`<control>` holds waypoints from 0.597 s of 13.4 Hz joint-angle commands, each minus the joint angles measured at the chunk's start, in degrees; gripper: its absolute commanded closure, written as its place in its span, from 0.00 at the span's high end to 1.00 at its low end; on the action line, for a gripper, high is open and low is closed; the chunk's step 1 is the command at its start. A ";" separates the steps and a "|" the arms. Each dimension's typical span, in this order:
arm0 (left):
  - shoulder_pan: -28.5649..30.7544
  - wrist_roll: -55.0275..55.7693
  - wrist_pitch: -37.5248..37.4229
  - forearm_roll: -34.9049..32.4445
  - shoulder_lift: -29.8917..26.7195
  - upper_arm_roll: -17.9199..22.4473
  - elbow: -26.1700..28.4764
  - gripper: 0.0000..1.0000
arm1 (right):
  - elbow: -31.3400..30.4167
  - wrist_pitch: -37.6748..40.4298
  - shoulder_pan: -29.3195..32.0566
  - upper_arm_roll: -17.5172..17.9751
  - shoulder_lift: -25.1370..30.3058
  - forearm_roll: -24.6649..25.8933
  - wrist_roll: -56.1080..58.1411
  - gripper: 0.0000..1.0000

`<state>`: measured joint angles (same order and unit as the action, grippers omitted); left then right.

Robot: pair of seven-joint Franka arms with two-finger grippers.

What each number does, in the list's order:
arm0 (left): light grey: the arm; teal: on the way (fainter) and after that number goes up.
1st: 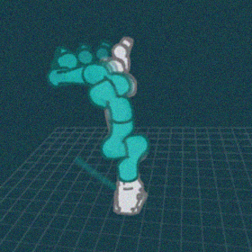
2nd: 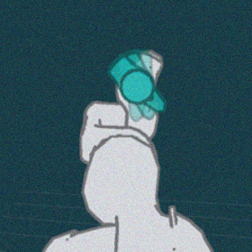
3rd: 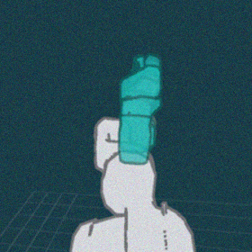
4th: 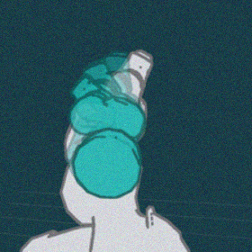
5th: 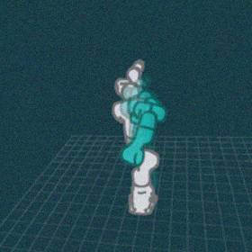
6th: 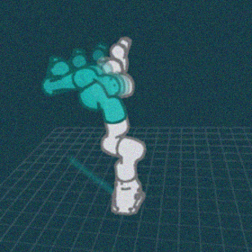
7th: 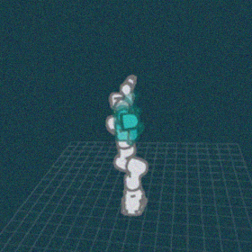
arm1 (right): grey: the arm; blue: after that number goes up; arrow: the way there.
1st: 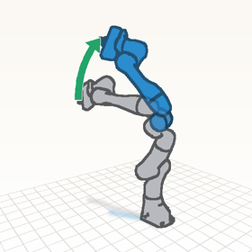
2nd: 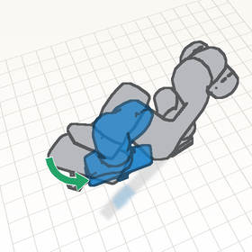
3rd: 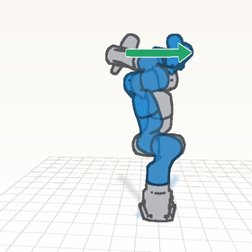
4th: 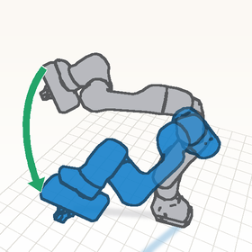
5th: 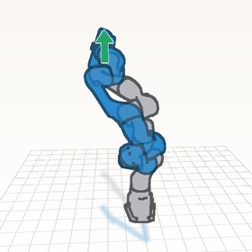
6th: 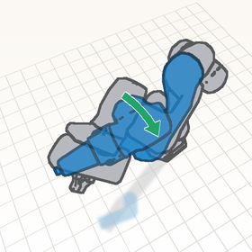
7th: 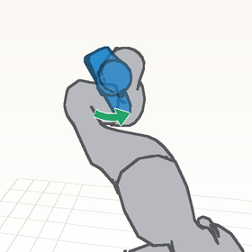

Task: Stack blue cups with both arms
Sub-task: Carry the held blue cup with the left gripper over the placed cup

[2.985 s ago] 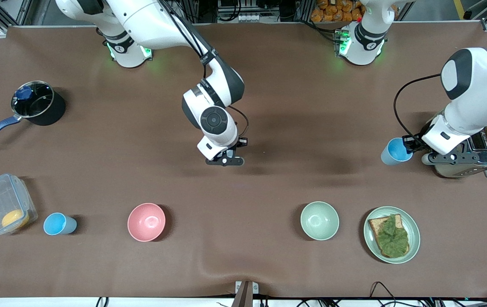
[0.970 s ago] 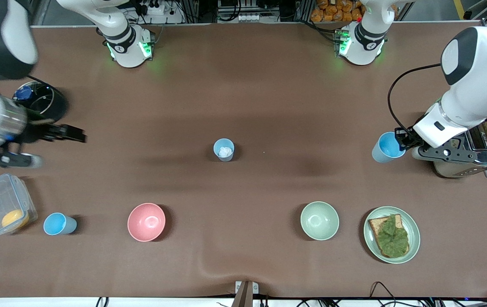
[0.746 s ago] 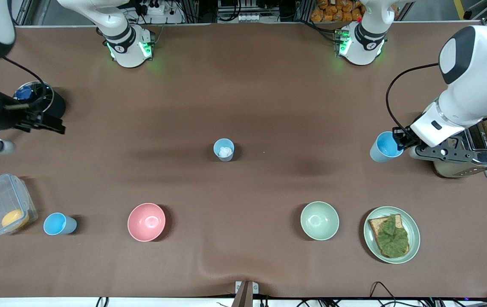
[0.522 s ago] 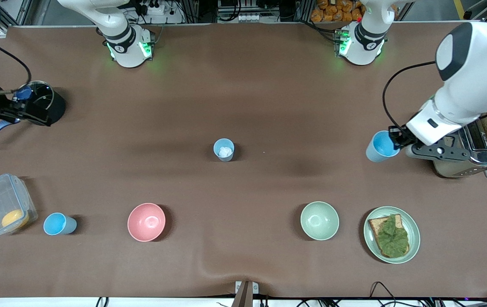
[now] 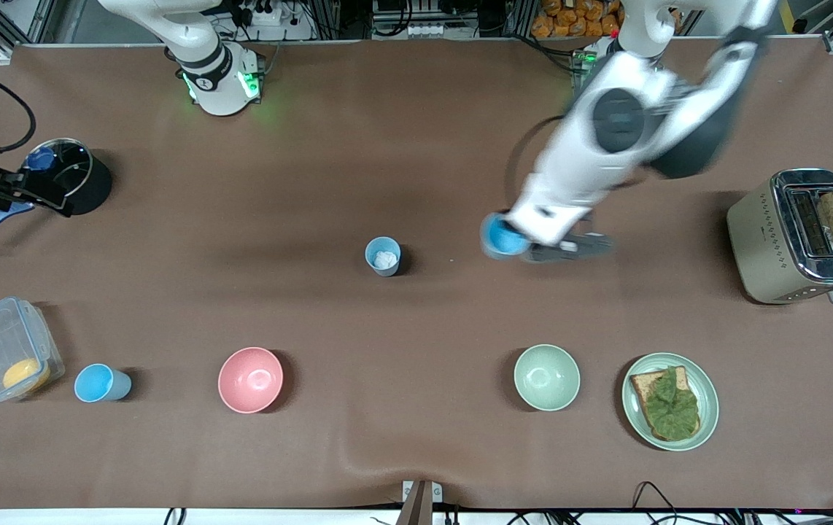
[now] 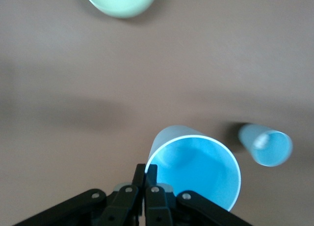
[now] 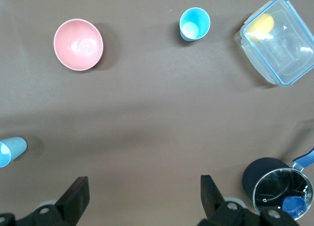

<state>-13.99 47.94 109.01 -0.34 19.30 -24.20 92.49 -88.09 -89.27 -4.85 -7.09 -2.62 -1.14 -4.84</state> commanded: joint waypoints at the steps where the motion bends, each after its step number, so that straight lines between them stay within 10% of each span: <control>1: -5.68 10.21 -0.04 -0.45 7.67 0.65 -8.54 0.00 | -1.29 -1.07 1.77 0.41 1.04 0.17 0.97 1.00; 8: -15.09 25.53 16.40 -1.75 15.06 1.53 -8.99 0.00 | -1.12 -1.08 1.07 0.50 0.60 0.26 0.80 1.00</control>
<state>-26.82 70.89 123.47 -0.53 31.86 -23.63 85.57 -88.34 -89.94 -4.17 -7.13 -2.69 -1.14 -4.64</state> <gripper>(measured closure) 0.978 0.000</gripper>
